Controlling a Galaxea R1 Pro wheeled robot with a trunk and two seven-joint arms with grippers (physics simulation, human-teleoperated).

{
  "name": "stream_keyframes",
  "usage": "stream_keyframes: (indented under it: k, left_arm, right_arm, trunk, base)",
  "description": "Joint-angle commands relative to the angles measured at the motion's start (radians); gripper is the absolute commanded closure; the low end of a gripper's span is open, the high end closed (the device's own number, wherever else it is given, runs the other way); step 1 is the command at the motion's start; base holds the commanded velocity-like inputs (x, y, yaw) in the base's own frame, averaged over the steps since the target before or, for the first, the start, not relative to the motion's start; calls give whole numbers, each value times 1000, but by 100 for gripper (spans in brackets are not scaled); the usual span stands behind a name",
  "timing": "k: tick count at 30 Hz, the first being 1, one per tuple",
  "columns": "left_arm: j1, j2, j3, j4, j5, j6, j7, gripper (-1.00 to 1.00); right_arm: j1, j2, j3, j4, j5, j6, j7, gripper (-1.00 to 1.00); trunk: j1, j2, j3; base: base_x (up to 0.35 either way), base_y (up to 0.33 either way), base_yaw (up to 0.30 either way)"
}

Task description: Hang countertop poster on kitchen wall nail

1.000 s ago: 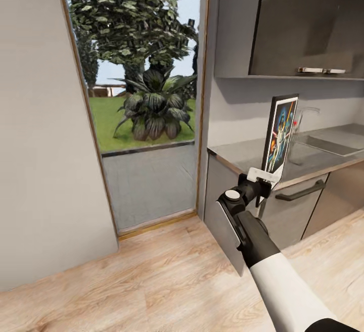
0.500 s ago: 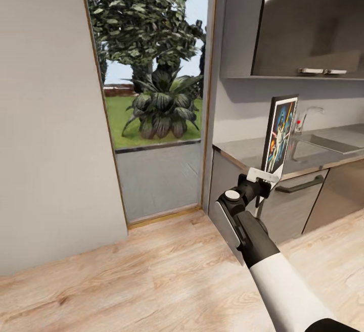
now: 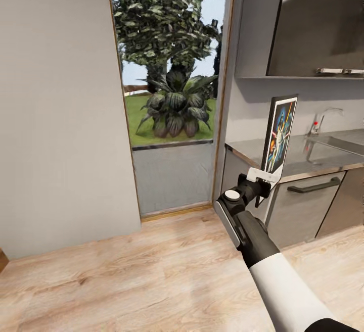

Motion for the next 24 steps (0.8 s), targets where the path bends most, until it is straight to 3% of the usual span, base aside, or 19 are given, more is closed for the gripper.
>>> stream_keyframes:
  k: [1,6,19,24]
  left_arm:
    - [0,0,1,-2,0,0,0,-100]
    - [0,0,1,-2,0,0,0,-100]
    - [1,0,1,-2,0,0,0,-100]
    - [0,0,1,-1,0,0,-1,-100]
  right_arm:
    - [-1,0,2,-1,-5,8,-4,100]
    - [0,-1,2,-1,-5,7,-4,100]
    - [0,0,4,1,-5,7,-4,100]
    - [0,0,8,-2,-6,6,-1,100]
  trunk:
    - [-1,-1,-1]
    - [-1,-1,-1]
    - [-1,-1,-1]
    - [-1,-1,-1]
  base:
    - [-319,0,21]
    - [-321,0,135]
    - [-191,0,266]
    - [-254,0,96]
